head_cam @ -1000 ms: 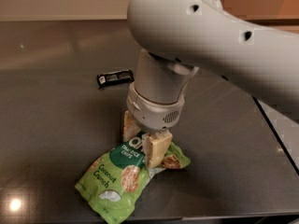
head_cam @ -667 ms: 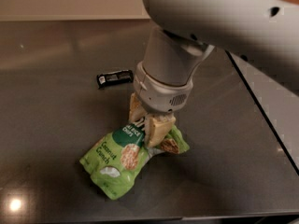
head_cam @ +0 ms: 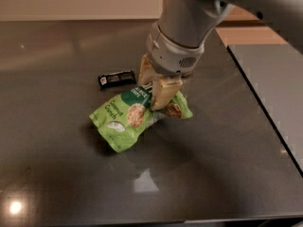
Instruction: Move green rice chip bag near rxbar chocolate
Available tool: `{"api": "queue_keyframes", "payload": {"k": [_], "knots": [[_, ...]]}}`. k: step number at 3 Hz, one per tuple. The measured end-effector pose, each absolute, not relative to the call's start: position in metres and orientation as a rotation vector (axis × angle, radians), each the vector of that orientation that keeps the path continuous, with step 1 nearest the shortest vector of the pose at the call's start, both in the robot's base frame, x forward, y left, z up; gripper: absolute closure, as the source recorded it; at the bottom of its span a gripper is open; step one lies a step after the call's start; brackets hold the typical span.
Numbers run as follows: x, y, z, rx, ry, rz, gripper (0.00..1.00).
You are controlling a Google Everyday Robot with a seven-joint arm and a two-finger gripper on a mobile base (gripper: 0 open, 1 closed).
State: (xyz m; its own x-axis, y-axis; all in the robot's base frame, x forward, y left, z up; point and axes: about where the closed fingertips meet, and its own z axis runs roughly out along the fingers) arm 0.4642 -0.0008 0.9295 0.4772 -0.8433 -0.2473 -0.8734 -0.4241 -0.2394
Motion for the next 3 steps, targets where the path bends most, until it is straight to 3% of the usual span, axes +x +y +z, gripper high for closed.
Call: {"api": "queue_keyframes", "payload": {"k": [2,3], "knots": [[0.537,0.01,0.938,-2.355,1.395,0.043,1.0],[0.565,0.018,0.933,-2.38,1.351,-0.037,0.82]]}}
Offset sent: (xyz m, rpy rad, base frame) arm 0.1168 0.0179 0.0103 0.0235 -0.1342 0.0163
